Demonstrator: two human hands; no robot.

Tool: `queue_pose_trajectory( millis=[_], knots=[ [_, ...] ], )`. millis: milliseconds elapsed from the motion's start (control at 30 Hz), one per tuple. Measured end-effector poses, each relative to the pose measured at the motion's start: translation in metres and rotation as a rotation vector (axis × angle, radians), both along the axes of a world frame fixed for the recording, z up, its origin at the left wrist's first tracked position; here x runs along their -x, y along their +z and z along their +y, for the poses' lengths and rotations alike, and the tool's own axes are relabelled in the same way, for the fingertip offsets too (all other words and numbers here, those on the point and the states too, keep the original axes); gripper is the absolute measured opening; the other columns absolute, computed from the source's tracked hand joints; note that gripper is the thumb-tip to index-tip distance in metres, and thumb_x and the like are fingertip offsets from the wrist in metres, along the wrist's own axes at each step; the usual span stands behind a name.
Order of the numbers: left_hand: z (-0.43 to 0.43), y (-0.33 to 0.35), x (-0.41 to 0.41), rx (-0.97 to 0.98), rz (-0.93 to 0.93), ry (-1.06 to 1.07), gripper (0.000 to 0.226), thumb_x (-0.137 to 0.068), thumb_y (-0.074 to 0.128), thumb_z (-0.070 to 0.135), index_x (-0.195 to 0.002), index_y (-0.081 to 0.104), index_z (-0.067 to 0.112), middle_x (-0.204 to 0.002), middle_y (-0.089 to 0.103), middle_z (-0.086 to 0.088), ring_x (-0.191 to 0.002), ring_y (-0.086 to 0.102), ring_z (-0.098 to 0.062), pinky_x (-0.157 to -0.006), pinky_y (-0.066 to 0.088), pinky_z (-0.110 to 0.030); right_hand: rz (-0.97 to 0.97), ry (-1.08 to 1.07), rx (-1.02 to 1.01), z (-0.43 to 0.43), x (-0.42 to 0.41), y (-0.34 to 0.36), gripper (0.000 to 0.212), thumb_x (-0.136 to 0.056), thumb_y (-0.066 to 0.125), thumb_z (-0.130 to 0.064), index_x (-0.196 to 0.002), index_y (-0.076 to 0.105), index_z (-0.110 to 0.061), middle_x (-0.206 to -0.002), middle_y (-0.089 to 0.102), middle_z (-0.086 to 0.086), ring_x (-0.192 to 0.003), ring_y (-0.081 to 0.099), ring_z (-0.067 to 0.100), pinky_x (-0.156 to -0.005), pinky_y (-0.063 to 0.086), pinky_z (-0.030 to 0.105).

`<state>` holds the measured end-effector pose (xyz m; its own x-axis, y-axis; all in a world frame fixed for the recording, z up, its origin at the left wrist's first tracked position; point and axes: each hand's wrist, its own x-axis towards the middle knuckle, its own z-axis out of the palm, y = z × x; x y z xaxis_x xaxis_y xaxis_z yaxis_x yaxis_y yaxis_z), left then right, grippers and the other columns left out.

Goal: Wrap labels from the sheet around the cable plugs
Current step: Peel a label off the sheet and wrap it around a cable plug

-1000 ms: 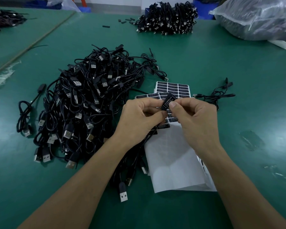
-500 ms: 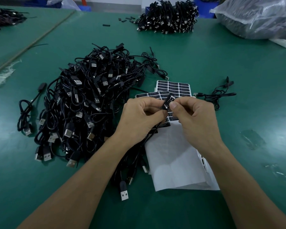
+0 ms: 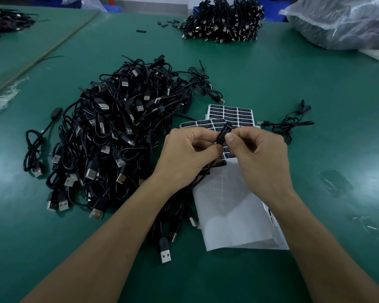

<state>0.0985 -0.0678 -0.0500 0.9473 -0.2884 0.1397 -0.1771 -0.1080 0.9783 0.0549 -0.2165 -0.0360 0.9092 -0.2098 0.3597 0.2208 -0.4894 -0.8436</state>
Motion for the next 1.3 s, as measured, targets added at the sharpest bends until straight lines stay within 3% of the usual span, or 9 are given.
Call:
queue_pose_trajectory(
  millis=[167,567,767,1133,1300],
  knots=[
    [-0.0004,0.0006,0.0007,0.003,0.019,0.001,0.018,-0.085,0.079,0.007,-0.103,0.076,0.006,-0.074,0.076,-0.009,-0.069,0.072,-0.022,-0.080,0.062,-0.049,-0.010,-0.025,-0.005,0.0015,0.0011,0.0006,0.024,-0.094,0.068,-0.019,-0.078,0.067,-0.037,-0.076,0.069,-0.019,-0.064,0.059,-0.004,-0.062,0.045,0.009],
    [-0.0015,0.0033,0.0028,0.000,0.023,0.012,0.018,-0.085,0.079,0.005,-0.103,0.077,0.005,-0.078,0.077,-0.011,-0.078,0.075,-0.035,-0.080,0.062,-0.049,-0.013,-0.035,0.060,0.0007,0.0011,0.0006,0.027,-0.095,0.067,-0.019,-0.078,0.065,-0.039,-0.076,0.067,-0.021,-0.063,0.058,-0.004,-0.061,0.045,0.009],
    [-0.0009,0.0035,0.0028,0.001,0.019,0.003,0.016,-0.085,0.079,0.006,-0.100,0.077,0.008,-0.076,0.076,-0.010,-0.070,0.072,-0.022,-0.078,0.062,-0.048,-0.012,-0.056,0.071,0.0003,0.0009,-0.0002,0.021,-0.094,0.067,-0.019,-0.079,0.067,-0.034,-0.071,0.067,-0.021,-0.063,0.059,-0.004,-0.063,0.046,0.010],
    [0.0001,0.0044,0.0031,0.000,0.006,-0.019,0.014,-0.084,0.079,0.006,-0.096,0.076,0.013,-0.076,0.077,-0.009,-0.071,0.072,-0.022,-0.078,0.062,-0.046,-0.029,-0.079,0.094,0.0022,0.0006,-0.0014,0.020,-0.093,0.068,-0.020,-0.078,0.067,-0.033,-0.063,0.064,-0.022,-0.063,0.059,-0.004,-0.063,0.044,0.009],
    [0.0004,0.0040,0.0032,0.004,-0.007,-0.033,0.018,-0.084,0.080,0.007,-0.089,0.075,0.023,-0.075,0.077,-0.005,-0.069,0.071,-0.016,-0.074,0.061,-0.037,-0.040,-0.079,0.103,0.0039,0.0011,-0.0005,0.027,-0.093,0.068,-0.019,-0.075,0.063,-0.037,-0.075,0.066,-0.024,-0.063,0.060,-0.003,-0.062,0.044,0.008]
  ],
)
